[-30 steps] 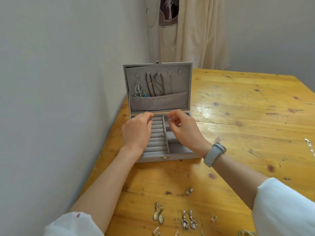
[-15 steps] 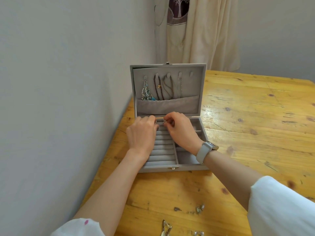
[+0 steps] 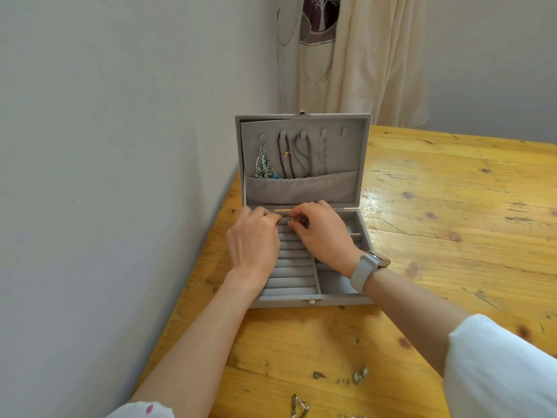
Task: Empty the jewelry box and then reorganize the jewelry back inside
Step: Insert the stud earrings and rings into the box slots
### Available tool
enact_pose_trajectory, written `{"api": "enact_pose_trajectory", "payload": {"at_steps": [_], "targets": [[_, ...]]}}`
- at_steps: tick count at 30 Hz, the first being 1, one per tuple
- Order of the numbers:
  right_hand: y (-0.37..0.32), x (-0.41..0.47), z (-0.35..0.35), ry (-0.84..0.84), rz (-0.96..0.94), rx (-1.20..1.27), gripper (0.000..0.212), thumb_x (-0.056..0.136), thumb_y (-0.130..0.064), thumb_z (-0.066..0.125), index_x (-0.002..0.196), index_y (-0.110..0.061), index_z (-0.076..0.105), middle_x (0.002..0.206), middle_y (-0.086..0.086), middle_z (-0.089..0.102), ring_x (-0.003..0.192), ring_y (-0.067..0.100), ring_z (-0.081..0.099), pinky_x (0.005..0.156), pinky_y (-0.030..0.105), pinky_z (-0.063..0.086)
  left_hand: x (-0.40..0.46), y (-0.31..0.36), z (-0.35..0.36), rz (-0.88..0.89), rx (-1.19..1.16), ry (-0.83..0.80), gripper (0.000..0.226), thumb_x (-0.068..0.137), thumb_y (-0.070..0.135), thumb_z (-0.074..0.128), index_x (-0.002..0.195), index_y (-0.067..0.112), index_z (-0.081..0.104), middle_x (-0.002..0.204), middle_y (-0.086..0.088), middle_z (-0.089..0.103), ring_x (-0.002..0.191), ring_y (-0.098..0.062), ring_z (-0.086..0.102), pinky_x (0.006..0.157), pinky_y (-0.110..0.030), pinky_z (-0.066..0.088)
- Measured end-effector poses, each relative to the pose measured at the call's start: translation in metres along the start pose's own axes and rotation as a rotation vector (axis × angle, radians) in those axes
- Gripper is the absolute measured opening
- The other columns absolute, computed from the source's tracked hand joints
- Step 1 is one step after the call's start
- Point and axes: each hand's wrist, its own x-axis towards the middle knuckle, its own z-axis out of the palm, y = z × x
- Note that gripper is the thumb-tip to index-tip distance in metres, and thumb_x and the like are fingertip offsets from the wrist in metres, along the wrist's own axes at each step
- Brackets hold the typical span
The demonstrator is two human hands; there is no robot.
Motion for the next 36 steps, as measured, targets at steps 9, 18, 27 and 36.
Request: {"api": "enact_pose_trajectory", "payload": {"at_steps": [9,18,27,36], "targets": [[0.005,-0.003,-0.003,0.030,0.017,0.035,0.021,0.087,-0.022,0.058,0.104,-0.012,0.062,0.099,0.003,0.061,0.097,0.015,0.045,0.075,0.026,0.041,0.003,0.003,-0.001,0.039,-0.054,0.066,0.009,0.068,0.013,0.079,0.073,0.014,0.071,0.068,0.000,0.068,0.064,-0.018,0.058,0.045,-0.018,0.029],[0.001,-0.002,0.004,0.000,0.001,0.001,0.024,0.085,-0.026,0.061,0.104,-0.012,0.063,0.102,0.004,0.055,0.103,0.018,0.043,0.076,0.031,0.044,-0.004,-0.001,0.000,0.018,-0.021,0.008,0.006,0.073,0.013,0.073,0.079,0.011,0.072,0.078,0.000,0.069,0.076,-0.021,0.056,0.047,-0.025,0.039],[0.003,-0.004,0.003,0.015,0.006,0.030,0.025,0.089,-0.020,0.055,0.112,-0.015,0.062,0.098,0.002,0.061,0.098,0.017,0.044,0.073,0.022,0.035,-0.008,-0.001,-0.004,0.013,-0.045,0.033,0.021,0.072,0.006,0.072,0.092,0.010,0.072,0.090,-0.003,0.065,0.082,-0.023,0.057,0.047,-0.024,0.039],[0.001,-0.006,0.004,0.055,-0.022,-0.024,0.022,0.085,-0.023,0.060,0.103,-0.012,0.061,0.095,0.004,0.062,0.096,0.023,0.049,0.078,0.036,0.044,-0.008,0.001,-0.003,-0.026,-0.059,-0.027,0.022,0.080,0.008,0.063,0.100,0.012,0.070,0.104,-0.009,0.057,0.097,-0.026,0.053,0.055,-0.031,0.047]]}}
